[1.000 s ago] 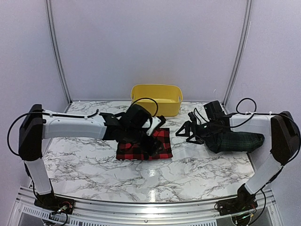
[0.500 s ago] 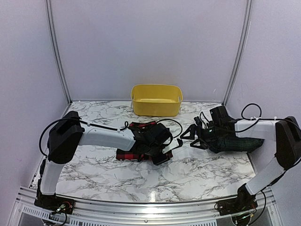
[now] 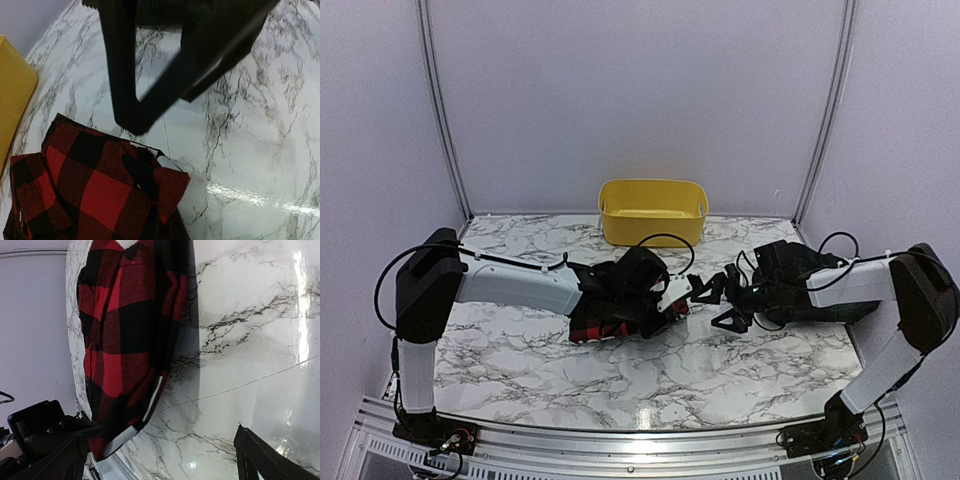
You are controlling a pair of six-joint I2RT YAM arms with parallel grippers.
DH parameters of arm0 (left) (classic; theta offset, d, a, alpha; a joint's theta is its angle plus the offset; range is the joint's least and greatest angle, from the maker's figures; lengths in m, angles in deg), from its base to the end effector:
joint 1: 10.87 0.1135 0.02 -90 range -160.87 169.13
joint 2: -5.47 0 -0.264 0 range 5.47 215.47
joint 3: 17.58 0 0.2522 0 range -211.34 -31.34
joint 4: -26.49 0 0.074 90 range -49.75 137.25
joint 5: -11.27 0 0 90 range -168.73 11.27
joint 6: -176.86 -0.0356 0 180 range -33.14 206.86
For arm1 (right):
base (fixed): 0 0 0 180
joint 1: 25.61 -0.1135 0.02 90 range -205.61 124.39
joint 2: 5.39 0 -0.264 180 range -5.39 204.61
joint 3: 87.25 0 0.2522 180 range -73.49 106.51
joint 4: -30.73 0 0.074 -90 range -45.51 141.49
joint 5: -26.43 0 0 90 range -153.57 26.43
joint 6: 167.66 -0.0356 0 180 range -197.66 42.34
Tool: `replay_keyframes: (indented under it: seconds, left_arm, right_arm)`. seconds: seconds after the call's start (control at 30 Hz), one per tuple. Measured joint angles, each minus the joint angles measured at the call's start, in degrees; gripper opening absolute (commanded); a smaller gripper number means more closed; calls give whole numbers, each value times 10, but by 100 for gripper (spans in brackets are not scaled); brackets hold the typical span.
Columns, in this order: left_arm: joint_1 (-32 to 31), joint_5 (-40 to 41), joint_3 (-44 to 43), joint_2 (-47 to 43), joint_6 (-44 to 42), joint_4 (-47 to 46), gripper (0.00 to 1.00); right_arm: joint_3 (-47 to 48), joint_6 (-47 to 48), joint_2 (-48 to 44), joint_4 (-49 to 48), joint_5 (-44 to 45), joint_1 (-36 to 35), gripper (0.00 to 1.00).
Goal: Fold and stack the mixed laundry pile
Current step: Pick up the square-folded shirt from the center of the board, then pass from the left arm to the right
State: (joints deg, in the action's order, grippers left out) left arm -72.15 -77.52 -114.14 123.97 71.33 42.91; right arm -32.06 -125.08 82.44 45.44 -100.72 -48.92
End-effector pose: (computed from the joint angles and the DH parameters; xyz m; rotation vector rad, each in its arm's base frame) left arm 0.2245 -0.4082 0.1833 1.4022 1.7875 -0.4052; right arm 0.2594 0.1352 0.1660 0.2091 2.6100 1.2980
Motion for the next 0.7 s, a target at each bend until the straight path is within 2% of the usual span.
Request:
replay_keyframes:
  seconds: [0.3, 0.7]
  left_arm:
    - [7, -38, 24, -35, 16, -45, 0]
    - [7, -58, 60, -47, 24, -69, 0]
  right_arm:
    - [-17, -110, 75, -128, -3, -39, 98]
    - [50, -153, 158, -195, -5, -62, 98]
